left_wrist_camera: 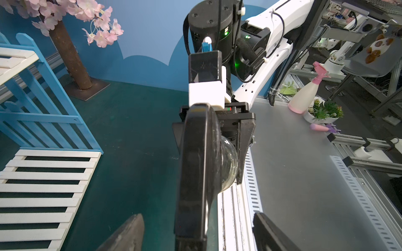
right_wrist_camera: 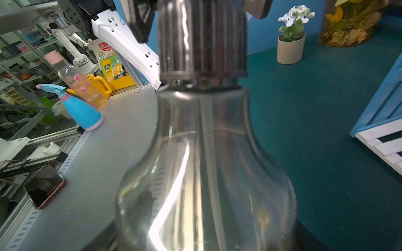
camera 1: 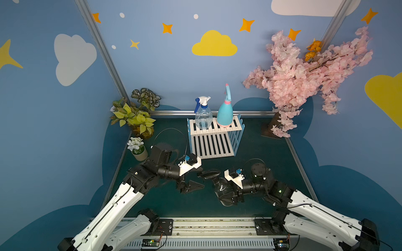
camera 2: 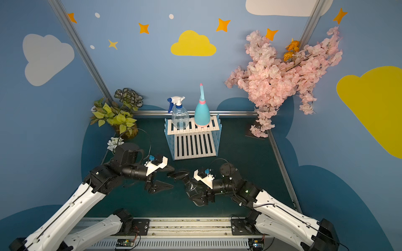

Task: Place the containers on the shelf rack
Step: 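Pick up a container from the center of the board.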

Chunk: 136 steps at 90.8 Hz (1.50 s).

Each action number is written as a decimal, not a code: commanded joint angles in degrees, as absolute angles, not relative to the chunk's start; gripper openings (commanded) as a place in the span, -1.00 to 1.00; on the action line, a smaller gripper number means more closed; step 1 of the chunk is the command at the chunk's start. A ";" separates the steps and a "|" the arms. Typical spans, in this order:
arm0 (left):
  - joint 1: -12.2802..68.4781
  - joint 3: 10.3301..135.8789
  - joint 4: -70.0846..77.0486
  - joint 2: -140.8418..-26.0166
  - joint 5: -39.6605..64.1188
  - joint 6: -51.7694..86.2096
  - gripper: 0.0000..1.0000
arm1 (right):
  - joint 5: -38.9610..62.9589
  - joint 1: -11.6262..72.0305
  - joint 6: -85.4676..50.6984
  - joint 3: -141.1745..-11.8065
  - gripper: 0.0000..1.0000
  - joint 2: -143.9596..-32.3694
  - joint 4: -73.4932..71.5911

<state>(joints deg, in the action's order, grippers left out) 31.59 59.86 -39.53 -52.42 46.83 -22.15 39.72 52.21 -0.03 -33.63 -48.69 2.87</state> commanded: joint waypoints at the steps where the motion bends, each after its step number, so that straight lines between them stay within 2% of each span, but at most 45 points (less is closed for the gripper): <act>1: 31.34 60.08 -38.12 -52.56 49.83 -21.19 0.44 | 42.65 51.94 -0.40 -35.59 0.28 -49.14 2.87; 16: 31.31 59.98 -37.05 -52.57 52.14 -20.52 -0.02 | 42.54 51.94 -0.30 -35.51 0.28 -50.07 3.02; 21: 31.30 59.76 -36.92 -52.27 51.85 -20.57 -0.32 | 42.18 51.95 -0.03 -35.48 0.29 -50.23 3.28; 25: 31.29 59.42 -36.65 -51.86 51.49 -20.48 -0.49 | 42.04 51.94 0.19 -35.48 0.30 -50.45 4.13; 31: 31.27 58.59 -36.35 -51.49 51.06 -20.41 -0.61 | 41.76 51.94 0.44 -35.55 0.34 -50.83 4.71; 39: 31.42 57.59 -36.30 -51.21 50.77 -20.39 -0.76 | 41.33 51.94 0.47 -35.80 0.48 -50.83 5.36; 43: 31.53 57.33 -36.30 -51.01 50.55 -20.53 -0.83 | 40.17 51.94 0.35 -36.20 0.66 -50.68 6.39; 46: 31.64 57.31 -36.51 -50.79 50.17 -20.87 -0.85 | 38.50 51.94 0.01 -36.78 0.78 -50.52 7.64; 52: 31.82 57.54 -37.60 -50.45 48.43 -22.01 -0.86 | 35.73 51.94 -0.44 -38.02 0.86 -50.09 10.50; 58: 32.68 58.14 -39.78 -50.47 45.33 -24.28 -0.86 | 32.77 52.02 -2.91 -39.44 0.88 -49.54 12.50; 78: 40.05 60.81 -46.96 -52.47 33.23 -29.90 -0.86 | 30.15 52.27 1.06 -44.64 0.86 -48.26 20.35; 98: 44.57 63.42 -50.02 -55.34 29.48 -31.53 -0.87 | 28.24 54.80 2.97 -50.76 0.54 -50.89 25.39; 112: 46.52 64.36 -50.71 -56.78 27.24 -32.33 -0.88 | 29.86 58.10 3.39 -52.72 0.40 -53.63 24.21; 136: 47.50 65.15 -51.29 -57.51 27.07 -32.74 -0.88 | 29.15 60.70 3.02 -52.56 -0.09 -56.45 19.13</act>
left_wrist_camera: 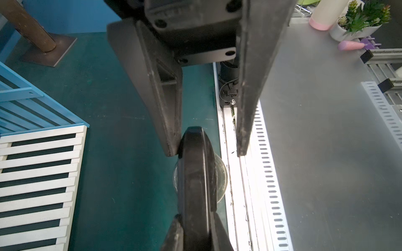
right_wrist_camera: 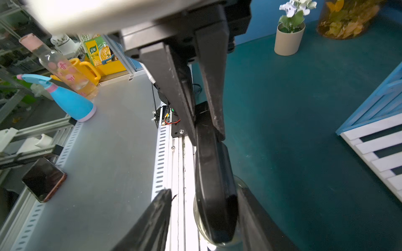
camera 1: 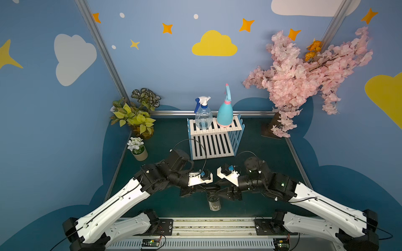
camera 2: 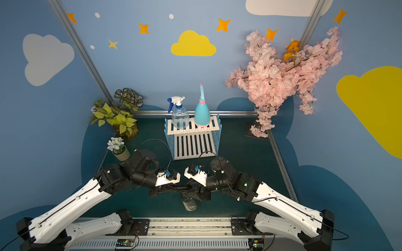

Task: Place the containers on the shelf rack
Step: 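Pick up a container from the center of the board.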

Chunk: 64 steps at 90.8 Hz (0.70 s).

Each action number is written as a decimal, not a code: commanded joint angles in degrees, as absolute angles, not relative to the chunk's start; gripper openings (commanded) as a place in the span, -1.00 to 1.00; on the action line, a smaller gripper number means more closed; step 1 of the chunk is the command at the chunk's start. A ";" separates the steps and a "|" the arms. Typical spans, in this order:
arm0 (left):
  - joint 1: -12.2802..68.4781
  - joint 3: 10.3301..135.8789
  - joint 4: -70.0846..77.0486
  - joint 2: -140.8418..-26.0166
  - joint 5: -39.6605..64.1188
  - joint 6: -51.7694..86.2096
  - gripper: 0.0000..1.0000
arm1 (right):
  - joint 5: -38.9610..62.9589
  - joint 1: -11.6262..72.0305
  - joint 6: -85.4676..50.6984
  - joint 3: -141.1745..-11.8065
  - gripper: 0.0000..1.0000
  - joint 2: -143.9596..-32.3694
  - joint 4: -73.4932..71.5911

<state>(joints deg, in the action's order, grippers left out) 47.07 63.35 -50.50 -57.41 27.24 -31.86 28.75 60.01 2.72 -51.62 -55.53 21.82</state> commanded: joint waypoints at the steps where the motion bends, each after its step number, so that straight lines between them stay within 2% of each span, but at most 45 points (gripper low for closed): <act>1: 47.52 65.18 -51.35 -57.50 27.07 -32.80 -0.88 | 29.21 60.81 3.09 -52.65 -0.11 -56.70 19.19; 27: 47.90 65.52 -51.75 -58.13 27.06 -33.02 -0.87 | 30.38 61.30 4.76 -53.26 -0.47 -58.53 20.22; 35: 48.09 65.55 -51.84 -58.78 27.39 -32.97 -0.87 | 30.92 61.39 4.09 -53.48 -0.41 -58.75 19.95; 43: 48.20 65.50 -51.78 -59.18 27.25 -33.04 -0.86 | 31.04 61.39 3.87 -53.48 -0.46 -58.83 19.76; 53: 48.17 65.22 -51.63 -59.09 26.71 -33.11 -0.85 | 30.62 61.41 4.29 -53.12 -0.67 -58.68 19.73; 64: 48.16 64.62 -51.31 -58.81 26.32 -32.73 -0.77 | 29.33 61.43 3.75 -51.75 -0.80 -57.87 18.38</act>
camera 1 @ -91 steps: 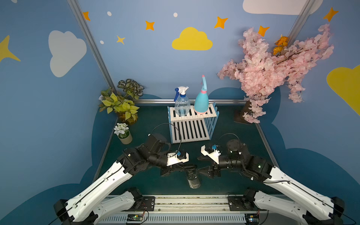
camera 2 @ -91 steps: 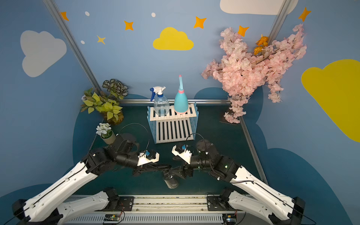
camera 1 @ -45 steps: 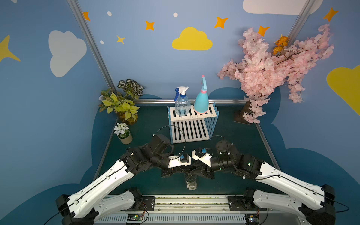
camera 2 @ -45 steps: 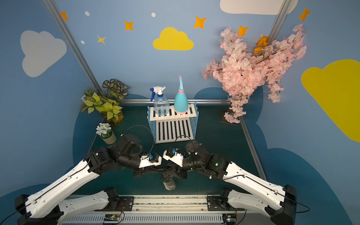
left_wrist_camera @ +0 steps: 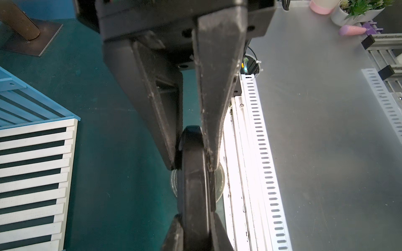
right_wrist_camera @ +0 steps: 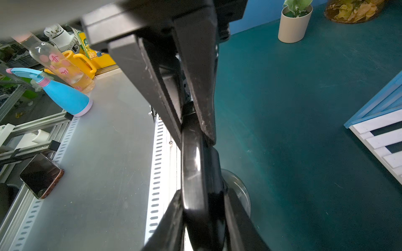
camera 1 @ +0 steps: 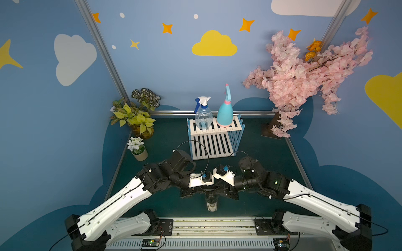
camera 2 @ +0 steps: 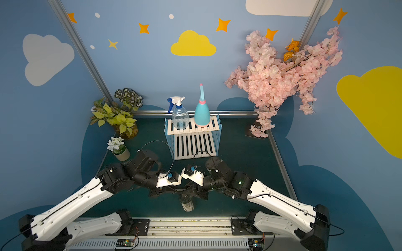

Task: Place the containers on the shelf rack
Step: 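Pick up a container from the center of the board, then place the container on the shelf.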

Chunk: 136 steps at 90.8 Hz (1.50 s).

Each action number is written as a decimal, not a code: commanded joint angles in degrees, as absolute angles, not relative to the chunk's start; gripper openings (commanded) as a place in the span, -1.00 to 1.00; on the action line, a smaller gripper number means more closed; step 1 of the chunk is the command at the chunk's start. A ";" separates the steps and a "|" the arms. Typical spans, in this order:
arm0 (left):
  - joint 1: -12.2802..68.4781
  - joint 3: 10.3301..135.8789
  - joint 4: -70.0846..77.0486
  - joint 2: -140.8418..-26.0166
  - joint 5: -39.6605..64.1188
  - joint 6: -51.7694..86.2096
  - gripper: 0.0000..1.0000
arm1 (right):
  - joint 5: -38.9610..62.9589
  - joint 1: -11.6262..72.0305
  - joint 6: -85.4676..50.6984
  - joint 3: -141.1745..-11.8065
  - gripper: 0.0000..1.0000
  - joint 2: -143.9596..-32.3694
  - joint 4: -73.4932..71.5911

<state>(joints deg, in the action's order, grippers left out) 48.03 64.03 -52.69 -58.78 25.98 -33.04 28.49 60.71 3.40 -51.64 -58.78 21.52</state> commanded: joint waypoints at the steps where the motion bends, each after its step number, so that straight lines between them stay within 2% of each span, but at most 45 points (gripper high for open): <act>1: 48.21 64.52 -51.19 -58.76 26.26 -32.62 -0.76 | 29.17 61.39 3.63 -51.58 -0.81 -57.76 18.16; 8: 48.12 63.57 -50.08 -58.06 25.66 -32.13 -0.64 | 27.04 61.37 2.71 -50.30 -0.97 -56.88 16.93; 15: 47.96 62.32 -47.64 -57.11 23.74 -30.69 -0.25 | 23.75 61.44 0.81 -48.83 -1.00 -56.04 15.92; 21: 47.71 60.99 -45.31 -56.14 21.74 -29.27 0.26 | 20.88 61.43 -0.60 -47.50 -1.00 -55.28 15.23; 25: 47.43 60.09 -43.94 -55.45 20.87 -28.52 0.45 | 18.71 61.44 -1.48 -46.49 -1.00 -54.73 14.88; 35: 45.61 58.40 -40.60 -52.96 20.08 -26.15 0.73 | 12.00 61.35 -3.35 -44.48 -1.00 -53.02 13.97; 46: 40.29 55.57 -34.85 -48.19 21.39 -20.65 0.90 | 3.73 61.22 -4.49 -42.38 -1.00 -50.47 12.35; 63: 29.93 48.04 -26.88 -42.75 11.98 -7.61 0.96 | -10.93 61.00 -7.42 -36.09 -1.00 -46.18 -1.09; 81: 25.79 41.65 -22.82 -38.42 13.79 -2.92 0.96 | -22.09 59.44 -7.81 -33.67 -1.00 -49.85 -13.32; 98: 25.49 39.55 -23.21 -36.66 12.44 -4.92 0.97 | -23.07 56.44 -8.32 -35.53 -1.00 -57.45 -21.46; 123: 25.39 38.77 -22.47 -37.67 13.09 -6.97 0.98 | -23.86 53.49 -9.46 -42.44 -1.00 -66.74 -21.17; 136: 25.45 38.50 -22.00 -38.23 13.56 -7.86 0.98 | -25.42 52.61 -10.76 -42.43 -1.00 -70.29 -26.91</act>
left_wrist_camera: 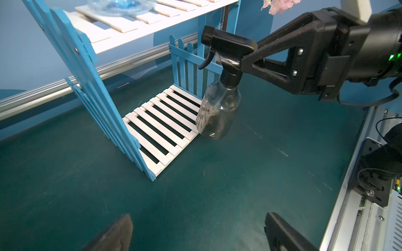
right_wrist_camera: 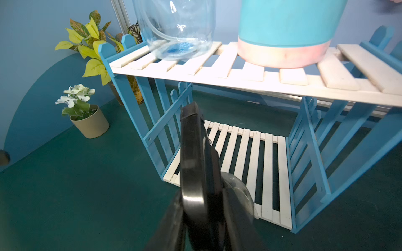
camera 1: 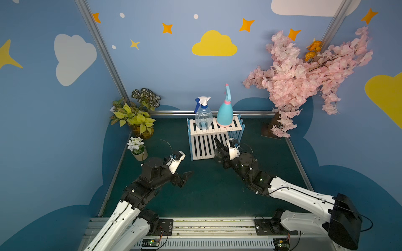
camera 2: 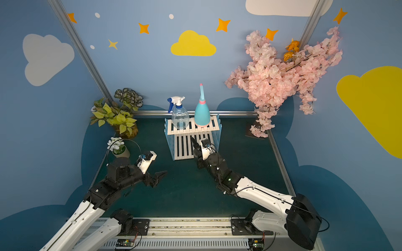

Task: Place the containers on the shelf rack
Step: 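Place the container on the shelf.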

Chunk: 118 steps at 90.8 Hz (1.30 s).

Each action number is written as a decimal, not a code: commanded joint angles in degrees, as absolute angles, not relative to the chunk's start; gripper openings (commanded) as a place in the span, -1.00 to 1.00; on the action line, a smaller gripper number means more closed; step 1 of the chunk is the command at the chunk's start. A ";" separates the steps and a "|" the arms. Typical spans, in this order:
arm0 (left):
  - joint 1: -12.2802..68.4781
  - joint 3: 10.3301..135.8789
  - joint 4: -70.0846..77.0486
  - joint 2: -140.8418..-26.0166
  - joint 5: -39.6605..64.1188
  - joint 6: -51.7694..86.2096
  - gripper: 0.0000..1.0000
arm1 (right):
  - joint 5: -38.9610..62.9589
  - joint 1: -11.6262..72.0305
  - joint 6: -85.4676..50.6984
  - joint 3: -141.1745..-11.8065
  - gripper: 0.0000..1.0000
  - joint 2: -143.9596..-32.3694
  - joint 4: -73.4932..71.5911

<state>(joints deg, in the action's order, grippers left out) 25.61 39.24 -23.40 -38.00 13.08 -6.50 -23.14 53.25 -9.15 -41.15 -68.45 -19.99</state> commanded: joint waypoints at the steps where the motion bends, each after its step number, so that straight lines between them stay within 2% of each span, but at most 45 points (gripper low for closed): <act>1: 25.42 38.45 -21.99 -38.23 13.59 -7.84 0.98 | -25.59 52.54 -10.87 -42.49 -1.00 -70.52 -27.30; 27: 25.41 38.01 -22.13 -37.52 13.82 -8.21 0.98 | -28.45 51.39 -12.58 -45.56 -1.00 -76.71 -28.60; 70: 25.57 37.80 -21.81 -37.75 13.80 -8.34 0.98 | -34.64 49.25 -14.14 -45.03 -1.00 -83.29 -38.80; 118: 25.64 37.62 -21.75 -37.80 13.84 -8.56 0.98 | -33.95 46.91 -14.08 -45.59 -1.00 -88.17 -43.45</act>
